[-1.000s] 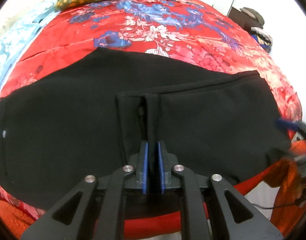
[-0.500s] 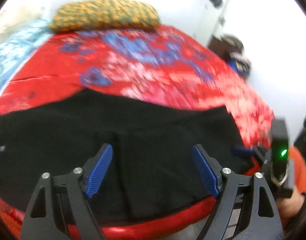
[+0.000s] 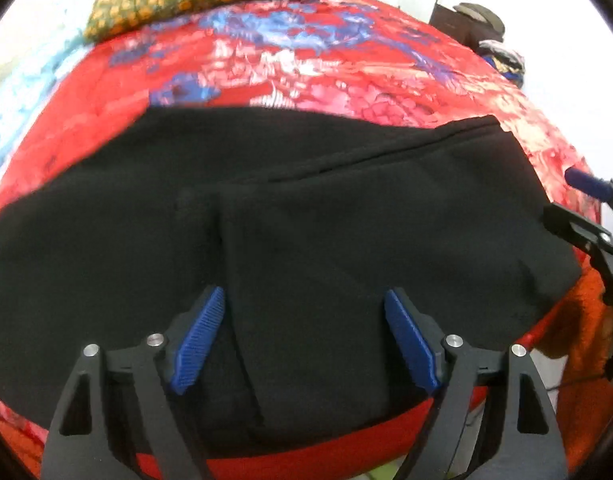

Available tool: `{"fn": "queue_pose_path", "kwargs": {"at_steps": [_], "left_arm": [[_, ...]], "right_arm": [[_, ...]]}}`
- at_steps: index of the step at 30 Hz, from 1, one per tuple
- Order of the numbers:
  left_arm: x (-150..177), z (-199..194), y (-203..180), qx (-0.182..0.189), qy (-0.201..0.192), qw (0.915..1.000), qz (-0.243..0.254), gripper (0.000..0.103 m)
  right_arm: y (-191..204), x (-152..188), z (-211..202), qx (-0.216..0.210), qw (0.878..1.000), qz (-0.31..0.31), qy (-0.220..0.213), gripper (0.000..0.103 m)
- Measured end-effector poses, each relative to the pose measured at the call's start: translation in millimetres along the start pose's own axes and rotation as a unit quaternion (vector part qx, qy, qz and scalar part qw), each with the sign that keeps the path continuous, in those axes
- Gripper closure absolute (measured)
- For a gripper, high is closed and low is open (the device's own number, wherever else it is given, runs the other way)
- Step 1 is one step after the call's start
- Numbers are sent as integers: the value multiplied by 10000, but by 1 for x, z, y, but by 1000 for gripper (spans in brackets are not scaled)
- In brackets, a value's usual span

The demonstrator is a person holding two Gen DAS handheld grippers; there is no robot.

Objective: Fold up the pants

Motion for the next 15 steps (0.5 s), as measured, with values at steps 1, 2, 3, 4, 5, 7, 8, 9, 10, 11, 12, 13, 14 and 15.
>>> {"fn": "queue_pose_path", "kwargs": {"at_steps": [1, 2, 3, 4, 5, 7, 8, 9, 10, 11, 12, 13, 14, 15], "left_arm": [[-2, 0, 2, 17, -6, 10000, -26, 20], [-3, 1, 2, 5, 4, 10000, -19, 20], [-3, 1, 1, -17, 3, 10000, 3, 20], [-2, 1, 1, -30, -2, 10000, 22, 19], [-2, 1, 1, -36, 0, 10000, 29, 19], [-3, 2, 1, -43, 1, 10000, 38, 18], [-3, 1, 0, -43, 2, 10000, 45, 18], [-3, 2, 0, -43, 2, 10000, 53, 17], [-4, 2, 0, -41, 4, 10000, 60, 17], [-4, 1, 0, -46, 5, 10000, 58, 17], [-5, 1, 0, -39, 10, 10000, 37, 18], [-7, -3, 1, -8, -17, 10000, -44, 19], [-12, -11, 3, 72, -141, 9997, -170, 22], [-19, -22, 6, 197, -333, 9988, -290, 21]], "right_arm": [[-4, 3, 5, -7, 10000, 40, 84, 0], [-7, 8, 10, -29, 9998, 83, 202, 0], [-7, 17, 20, -98, 9990, 129, 413, 0], [-6, 24, 28, -183, 9979, 161, 605, 0], [-4, 32, 37, -247, 9963, 192, 803, 0], [-6, 34, 43, -238, 9962, 251, 804, 0], [-7, 34, 44, -258, 9958, 321, 817, 0], [-9, 34, 46, -303, 9952, 409, 832, 0], [-10, 35, 46, -327, 9952, 426, 823, 0], [-10, 36, 46, -339, 9953, 423, 806, 0], [-10, 36, 46, -346, 9954, 421, 786, 0], [-11, 37, 46, -345, 9955, 429, 774, 0], [-11, 38, 46, -336, 9956, 424, 766, 0], [-10, 38, 45, -333, 9957, 420, 755, 0]]}}
Point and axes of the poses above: each gripper's, at about its wrist camera, not at the fingertips, and z roughly the way its jaws point, y to its left, x to its underside, the point moved 10 cm from there along z, roughly the way its jaws point, and after that the axes turned 4 degrees about -x, right-handed, at the moved point
